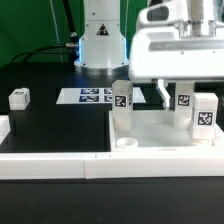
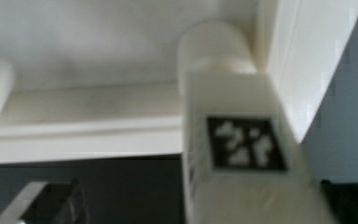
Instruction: Assemble square table
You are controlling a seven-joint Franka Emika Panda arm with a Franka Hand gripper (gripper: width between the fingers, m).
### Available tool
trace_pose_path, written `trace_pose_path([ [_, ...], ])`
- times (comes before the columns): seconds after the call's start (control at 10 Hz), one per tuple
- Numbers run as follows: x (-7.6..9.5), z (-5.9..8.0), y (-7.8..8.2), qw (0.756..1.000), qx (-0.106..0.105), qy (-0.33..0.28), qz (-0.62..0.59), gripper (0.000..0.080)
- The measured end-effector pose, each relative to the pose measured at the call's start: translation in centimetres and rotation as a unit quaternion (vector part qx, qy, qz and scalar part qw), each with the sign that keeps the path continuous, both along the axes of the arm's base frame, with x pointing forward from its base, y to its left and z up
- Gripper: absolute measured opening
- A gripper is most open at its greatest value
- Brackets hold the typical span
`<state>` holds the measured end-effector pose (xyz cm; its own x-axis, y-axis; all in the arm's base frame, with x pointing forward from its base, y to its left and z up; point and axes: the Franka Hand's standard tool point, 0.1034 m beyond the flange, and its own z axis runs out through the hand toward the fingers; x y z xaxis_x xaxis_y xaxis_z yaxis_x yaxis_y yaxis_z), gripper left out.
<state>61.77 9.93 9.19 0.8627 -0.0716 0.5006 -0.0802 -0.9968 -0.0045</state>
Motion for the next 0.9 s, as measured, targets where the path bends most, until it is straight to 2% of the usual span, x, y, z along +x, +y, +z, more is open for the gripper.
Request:
trace_pose_path([
  [0.3, 0.2, 0.5, -0.3, 1.0, 0.009, 0.027, -0.006, 0.0648],
  [0.4, 0.0, 0.1, 0.0, 0.996, 0.019, 0.083, -0.011, 0.0648],
  [0.5, 0.6, 0.3, 0.6, 0.993, 0.031, 0.114, -0.019, 0.0648],
  [0.6, 1.4, 0.7, 0.7, 0.991, 0.036, 0.13, -0.02, 0.0648],
  [0.8, 1.7, 0.1, 0.7, 0.98, 0.046, 0.19, -0.033, 0.0648],
  [0.9, 2.1, -0.2, 0.6, 0.979, 0.045, 0.194, -0.035, 0.0648],
])
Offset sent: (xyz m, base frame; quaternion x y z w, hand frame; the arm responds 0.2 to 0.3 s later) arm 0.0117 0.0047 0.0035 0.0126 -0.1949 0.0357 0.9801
